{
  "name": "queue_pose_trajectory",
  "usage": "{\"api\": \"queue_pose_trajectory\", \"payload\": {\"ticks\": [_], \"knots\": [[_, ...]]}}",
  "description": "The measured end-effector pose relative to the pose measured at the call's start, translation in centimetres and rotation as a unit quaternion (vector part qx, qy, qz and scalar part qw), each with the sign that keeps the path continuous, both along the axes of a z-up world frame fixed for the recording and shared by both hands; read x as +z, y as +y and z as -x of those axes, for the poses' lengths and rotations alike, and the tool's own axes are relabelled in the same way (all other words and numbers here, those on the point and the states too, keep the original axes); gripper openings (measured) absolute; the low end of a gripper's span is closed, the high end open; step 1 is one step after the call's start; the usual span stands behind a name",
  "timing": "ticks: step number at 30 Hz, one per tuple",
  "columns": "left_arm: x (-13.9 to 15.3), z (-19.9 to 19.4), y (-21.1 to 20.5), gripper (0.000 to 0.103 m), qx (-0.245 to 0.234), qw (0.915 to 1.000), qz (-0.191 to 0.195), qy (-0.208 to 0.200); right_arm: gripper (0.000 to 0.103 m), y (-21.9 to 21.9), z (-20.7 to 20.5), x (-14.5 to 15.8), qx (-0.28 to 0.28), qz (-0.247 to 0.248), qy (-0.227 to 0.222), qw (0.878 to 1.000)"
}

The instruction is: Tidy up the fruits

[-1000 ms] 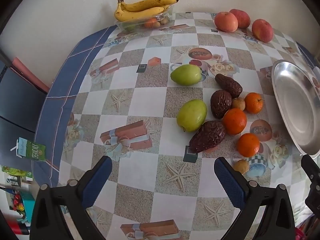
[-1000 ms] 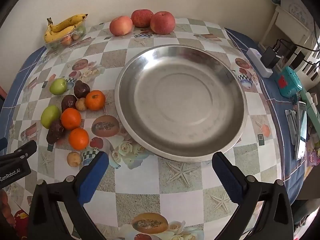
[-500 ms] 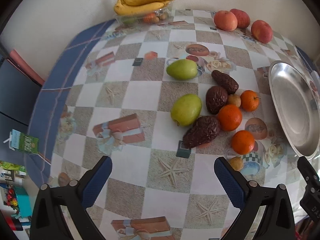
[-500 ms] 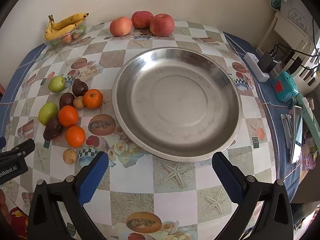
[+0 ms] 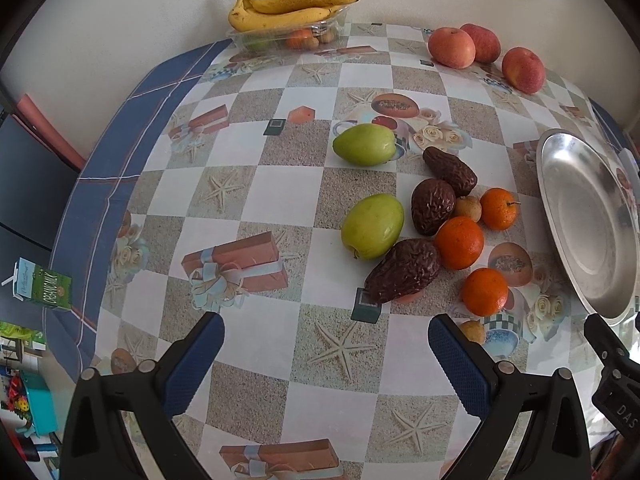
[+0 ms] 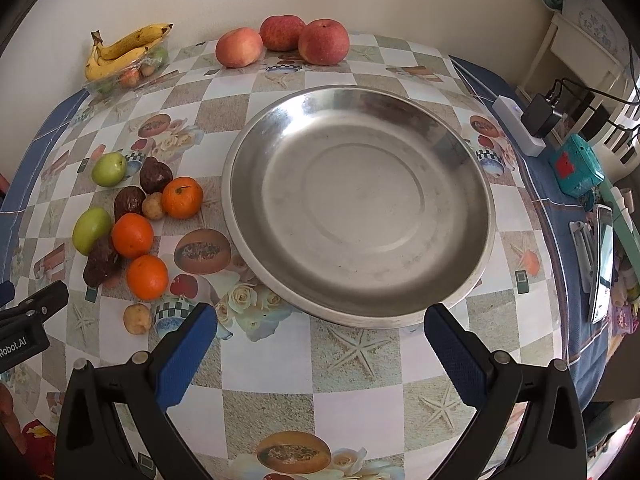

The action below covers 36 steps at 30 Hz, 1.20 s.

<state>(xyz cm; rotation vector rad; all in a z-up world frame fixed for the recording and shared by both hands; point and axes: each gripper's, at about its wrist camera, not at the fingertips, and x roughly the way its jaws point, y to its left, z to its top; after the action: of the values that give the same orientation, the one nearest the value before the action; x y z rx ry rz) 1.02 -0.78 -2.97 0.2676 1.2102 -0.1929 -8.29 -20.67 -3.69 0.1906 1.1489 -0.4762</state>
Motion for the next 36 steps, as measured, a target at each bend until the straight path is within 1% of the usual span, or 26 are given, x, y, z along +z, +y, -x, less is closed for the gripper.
{"api": "queue_pose_trajectory", "payload": {"ticks": [17, 36], "knots": [[-0.19, -0.21, 0.05, 0.103, 0.001, 1.0, -0.007, -0.001, 0.103, 0.2, -0.06, -0.13, 0.004, -0.01, -0.003, 1.0], [-0.39, -0.13, 0.06, 0.103, 0.003, 1.0, -0.005, 0.0, 0.103, 0.38, -0.17, -0.35, 0.005, -0.014, 0.0, 1.0]]}}
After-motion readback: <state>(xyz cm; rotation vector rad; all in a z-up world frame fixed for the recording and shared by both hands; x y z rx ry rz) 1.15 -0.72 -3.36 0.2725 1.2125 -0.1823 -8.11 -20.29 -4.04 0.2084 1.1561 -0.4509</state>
